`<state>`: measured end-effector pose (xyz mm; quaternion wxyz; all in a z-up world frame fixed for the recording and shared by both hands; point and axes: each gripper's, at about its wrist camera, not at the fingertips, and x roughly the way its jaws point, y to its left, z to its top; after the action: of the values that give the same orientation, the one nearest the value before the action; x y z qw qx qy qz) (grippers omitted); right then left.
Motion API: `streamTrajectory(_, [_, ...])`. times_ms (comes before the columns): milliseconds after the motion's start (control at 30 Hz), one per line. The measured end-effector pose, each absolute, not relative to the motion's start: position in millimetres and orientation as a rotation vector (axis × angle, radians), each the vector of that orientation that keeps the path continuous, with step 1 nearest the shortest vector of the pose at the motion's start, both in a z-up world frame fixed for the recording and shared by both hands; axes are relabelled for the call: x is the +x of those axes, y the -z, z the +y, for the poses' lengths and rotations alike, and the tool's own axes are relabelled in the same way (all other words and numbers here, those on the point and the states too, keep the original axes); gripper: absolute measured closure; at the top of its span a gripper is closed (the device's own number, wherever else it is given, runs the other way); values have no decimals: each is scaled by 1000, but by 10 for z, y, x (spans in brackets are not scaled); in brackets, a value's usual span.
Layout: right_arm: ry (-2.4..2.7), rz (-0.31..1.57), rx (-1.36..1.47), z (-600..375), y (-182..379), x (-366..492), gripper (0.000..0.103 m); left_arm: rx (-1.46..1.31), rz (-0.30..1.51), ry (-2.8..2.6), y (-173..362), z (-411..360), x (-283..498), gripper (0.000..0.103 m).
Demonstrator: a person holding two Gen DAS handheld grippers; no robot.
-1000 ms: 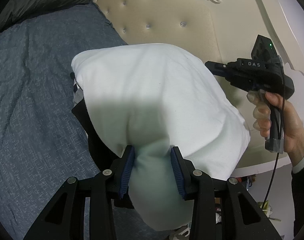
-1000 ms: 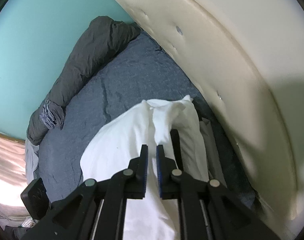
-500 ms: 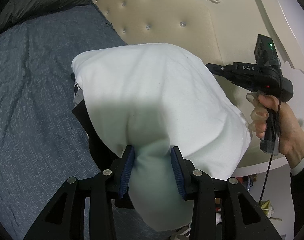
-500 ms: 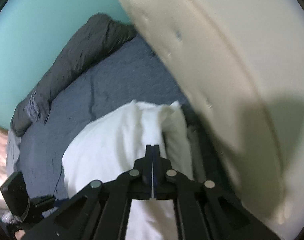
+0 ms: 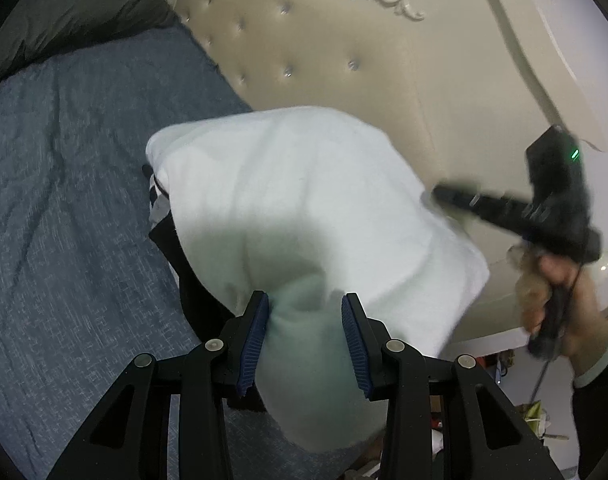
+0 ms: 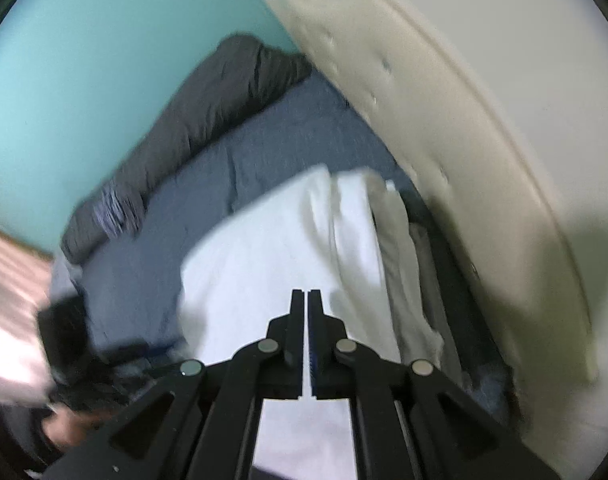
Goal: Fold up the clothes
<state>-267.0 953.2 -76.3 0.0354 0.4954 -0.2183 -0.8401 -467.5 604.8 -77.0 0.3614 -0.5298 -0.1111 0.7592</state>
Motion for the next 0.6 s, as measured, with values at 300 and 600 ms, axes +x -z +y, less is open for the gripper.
streamTrajectory(300, [2678, -698, 1553, 9647, 1025, -2301, 101, -1324, -250, -1937, 603, 5967, -4417, 62])
streamTrajectory(600, [2765, -753, 1371, 9618, 730, -2140, 101, -1306, -212, -1964, 572, 5952, -4351, 61])
